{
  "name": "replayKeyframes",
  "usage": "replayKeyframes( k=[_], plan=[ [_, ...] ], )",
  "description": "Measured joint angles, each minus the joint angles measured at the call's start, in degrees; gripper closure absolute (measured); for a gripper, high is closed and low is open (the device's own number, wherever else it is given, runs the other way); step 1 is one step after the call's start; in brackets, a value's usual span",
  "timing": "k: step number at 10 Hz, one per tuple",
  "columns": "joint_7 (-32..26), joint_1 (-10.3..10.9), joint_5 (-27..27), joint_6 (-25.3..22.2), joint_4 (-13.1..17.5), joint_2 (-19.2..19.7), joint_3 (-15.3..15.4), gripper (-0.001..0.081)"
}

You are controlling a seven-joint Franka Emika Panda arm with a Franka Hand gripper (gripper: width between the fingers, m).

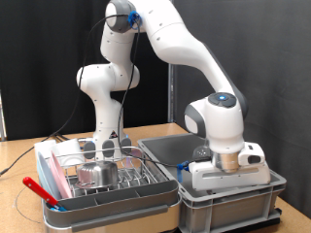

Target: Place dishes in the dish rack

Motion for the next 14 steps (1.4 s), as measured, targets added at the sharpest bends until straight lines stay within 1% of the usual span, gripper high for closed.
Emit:
replayKeyframes(
  k=[2, 7, 10, 11, 12, 13, 14],
  plan=[
    [0.96, 0.68, -1.60, -3.02, 1.27, 0.08, -0.85, 0.0000],
    [2.61, 1.01, -2.39, -7.67, 2.81, 0.15, -1.41, 0.0000],
    [2.62, 1.02, -2.79, -9.99, 2.96, -0.05, -1.56, 0.0000],
    [3.87, 1.26, -4.14, -10.90, 1.89, 0.70, -2.09, 0.0000],
    [5.65, 1.61, -4.59, -8.09, 0.56, 2.18, -2.62, 0.0000],
    [8.13, 1.93, -3.83, -3.90, -1.13, 3.34, -2.70, 0.0000],
    [9.23, 2.04, -2.69, -1.34, -2.11, 3.16, -2.46, 0.0000]
  ],
)
